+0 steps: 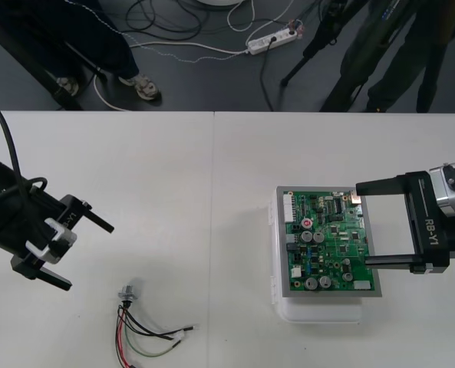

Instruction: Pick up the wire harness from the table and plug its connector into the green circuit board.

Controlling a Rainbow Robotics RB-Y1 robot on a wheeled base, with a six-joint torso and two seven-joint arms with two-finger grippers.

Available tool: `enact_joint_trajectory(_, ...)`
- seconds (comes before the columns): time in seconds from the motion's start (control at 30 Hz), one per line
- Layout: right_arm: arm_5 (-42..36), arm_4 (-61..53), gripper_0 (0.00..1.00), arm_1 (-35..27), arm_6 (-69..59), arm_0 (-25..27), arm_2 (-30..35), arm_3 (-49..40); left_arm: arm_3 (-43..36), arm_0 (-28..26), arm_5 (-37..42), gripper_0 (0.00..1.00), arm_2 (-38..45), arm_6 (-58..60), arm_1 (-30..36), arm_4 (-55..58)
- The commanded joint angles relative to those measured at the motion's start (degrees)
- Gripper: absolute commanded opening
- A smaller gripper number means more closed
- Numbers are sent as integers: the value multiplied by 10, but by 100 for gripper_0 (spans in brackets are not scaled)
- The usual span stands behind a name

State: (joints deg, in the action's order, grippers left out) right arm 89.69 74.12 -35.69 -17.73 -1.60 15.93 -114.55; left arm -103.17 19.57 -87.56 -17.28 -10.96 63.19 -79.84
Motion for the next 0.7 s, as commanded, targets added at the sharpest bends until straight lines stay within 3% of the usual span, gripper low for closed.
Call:
enact_joint_trajectory(0.03, 3, -42, 100, -23, -11, -14, 1, -3, -39, 41, 20, 100, -52, -66, 58, -8)
enact_joint_trajectory(0.7, 3, -122, 100, 21, 6, -12, 1, 36, -159, 79, 238, 100, -211, -268, 116, -173)
